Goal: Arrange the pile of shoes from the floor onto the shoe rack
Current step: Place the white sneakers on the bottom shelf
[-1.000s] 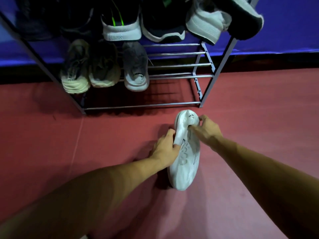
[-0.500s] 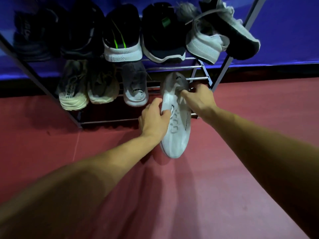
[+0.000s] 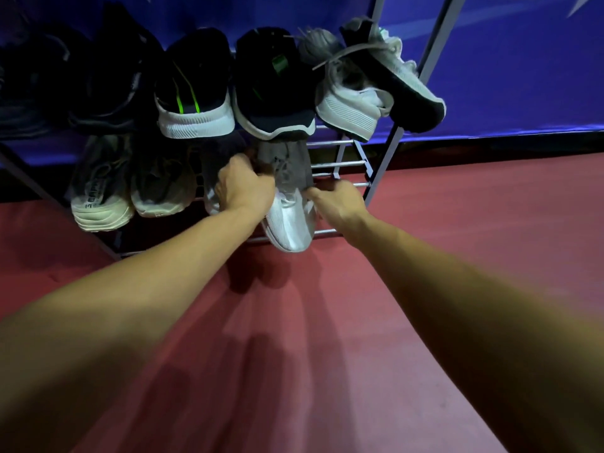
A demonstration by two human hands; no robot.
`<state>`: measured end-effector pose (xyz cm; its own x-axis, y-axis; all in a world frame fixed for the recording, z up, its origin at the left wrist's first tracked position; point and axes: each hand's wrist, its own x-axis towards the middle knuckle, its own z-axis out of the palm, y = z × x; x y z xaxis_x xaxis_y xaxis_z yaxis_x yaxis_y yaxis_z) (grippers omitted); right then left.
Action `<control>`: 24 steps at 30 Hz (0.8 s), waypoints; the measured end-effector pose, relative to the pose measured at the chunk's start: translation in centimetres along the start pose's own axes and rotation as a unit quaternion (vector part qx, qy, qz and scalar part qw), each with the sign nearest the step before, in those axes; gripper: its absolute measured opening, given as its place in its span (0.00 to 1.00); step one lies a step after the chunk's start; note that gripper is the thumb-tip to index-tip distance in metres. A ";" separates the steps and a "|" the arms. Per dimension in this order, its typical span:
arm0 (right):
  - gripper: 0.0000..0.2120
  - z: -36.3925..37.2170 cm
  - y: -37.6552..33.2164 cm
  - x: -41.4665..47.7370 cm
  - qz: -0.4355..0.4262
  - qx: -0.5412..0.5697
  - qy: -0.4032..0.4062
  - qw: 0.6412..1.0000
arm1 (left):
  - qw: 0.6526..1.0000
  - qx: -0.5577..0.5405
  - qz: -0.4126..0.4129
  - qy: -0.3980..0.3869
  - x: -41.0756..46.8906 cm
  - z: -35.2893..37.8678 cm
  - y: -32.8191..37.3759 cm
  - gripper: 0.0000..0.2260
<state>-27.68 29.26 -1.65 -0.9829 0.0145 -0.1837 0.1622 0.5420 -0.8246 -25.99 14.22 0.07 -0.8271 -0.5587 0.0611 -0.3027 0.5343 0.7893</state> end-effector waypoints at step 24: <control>0.16 3.2 1.0 1.6 0.033 0.104 0.065 0.992 | 0.970 0.033 0.111 -0.212 5.2 -1.4 -2.1 0.23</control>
<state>-28.81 27.12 -4.48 -0.9706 0.1587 -0.1811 0.2269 0.3511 -0.9084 -28.96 9.34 -0.40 -0.9915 -0.1225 -0.0427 -0.1135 0.6596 0.7430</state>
